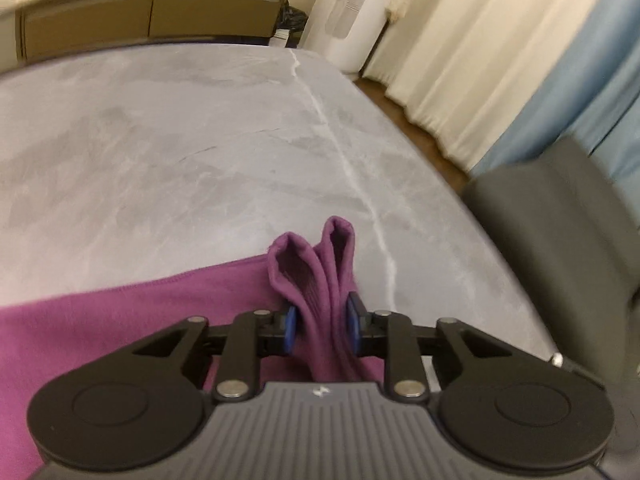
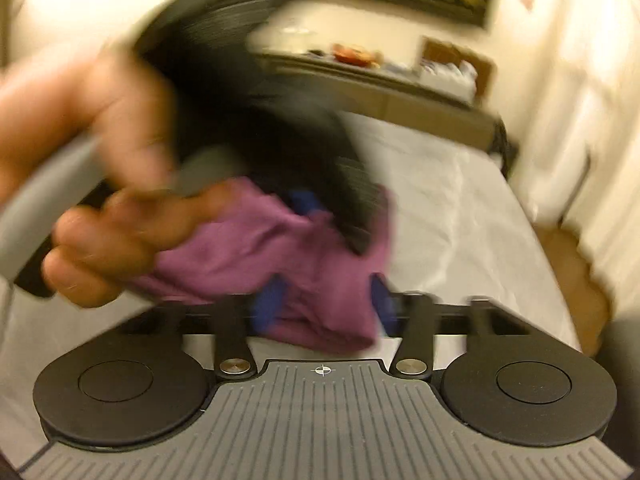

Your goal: Fold clothes

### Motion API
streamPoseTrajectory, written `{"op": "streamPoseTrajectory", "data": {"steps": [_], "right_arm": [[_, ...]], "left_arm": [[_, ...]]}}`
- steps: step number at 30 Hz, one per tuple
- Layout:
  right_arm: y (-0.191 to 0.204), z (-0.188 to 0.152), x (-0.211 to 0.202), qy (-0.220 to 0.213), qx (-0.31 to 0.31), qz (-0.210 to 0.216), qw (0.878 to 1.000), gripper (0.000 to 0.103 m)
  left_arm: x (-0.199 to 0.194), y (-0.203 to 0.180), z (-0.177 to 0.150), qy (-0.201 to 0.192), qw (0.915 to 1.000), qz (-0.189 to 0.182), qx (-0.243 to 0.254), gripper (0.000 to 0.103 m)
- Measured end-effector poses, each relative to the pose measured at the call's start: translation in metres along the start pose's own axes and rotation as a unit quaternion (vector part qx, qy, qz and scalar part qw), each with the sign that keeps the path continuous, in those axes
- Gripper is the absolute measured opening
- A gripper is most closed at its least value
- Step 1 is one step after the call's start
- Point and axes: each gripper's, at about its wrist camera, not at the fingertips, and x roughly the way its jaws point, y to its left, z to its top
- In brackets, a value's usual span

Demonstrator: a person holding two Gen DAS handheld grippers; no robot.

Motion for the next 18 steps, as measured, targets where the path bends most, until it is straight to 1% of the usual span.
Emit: {"op": "streamPoseTrajectory", "data": {"steps": [2,4,6,7,9,10,11,13,14,15,16,18], "right_arm": [[-0.026,0.001,-0.007,-0.010,0.062,0.014,0.998,0.059],[-0.051,0.002,-0.013,-0.018,0.121,0.028,0.992,0.059],[-0.065,-0.001,-0.011,-0.014,0.161,0.031,0.986,0.059],[-0.069,-0.003,-0.010,-0.010,0.171,0.029,0.985,0.059],[-0.070,-0.003,-0.009,-0.008,0.171,0.030,0.985,0.059],[-0.068,-0.003,-0.011,-0.010,0.168,0.034,0.985,0.059],[-0.062,-0.002,-0.012,-0.011,0.159,0.043,0.986,0.059],[-0.043,0.000,-0.001,0.000,0.131,0.054,0.990,0.059],[-0.035,0.001,0.004,0.011,0.114,0.051,0.992,0.059],[-0.029,0.001,0.009,0.019,0.101,0.047,0.994,0.059],[-0.026,0.001,0.012,0.024,0.094,0.040,0.994,0.059],[-0.019,0.001,0.019,0.033,0.080,0.027,0.996,0.059]], "left_arm": [[-0.004,0.004,0.002,-0.003,0.9998,-0.013,-0.013,0.024],[-0.014,0.008,-0.002,-0.011,0.9991,-0.032,-0.024,0.020],[-0.032,0.015,-0.009,-0.027,0.9979,-0.048,-0.035,0.019],[-0.043,0.022,-0.014,-0.036,0.9973,-0.049,-0.042,0.019],[-0.069,0.041,-0.027,-0.054,0.9962,-0.035,-0.059,0.019],[-0.078,0.051,-0.033,-0.060,0.9958,-0.020,-0.066,0.019],[-0.080,0.062,-0.039,-0.060,0.9957,0.003,-0.071,0.018],[-0.076,0.083,-0.045,-0.043,0.9933,0.028,-0.103,0.019],[-0.076,0.090,-0.047,-0.041,0.9915,0.022,-0.121,0.019],[-0.077,0.093,-0.047,-0.047,0.9894,-0.005,-0.137,0.023],[-0.077,0.091,-0.045,-0.051,0.9873,-0.029,-0.148,0.030],[-0.075,0.078,-0.041,-0.055,0.9870,-0.044,-0.144,0.035]]}}
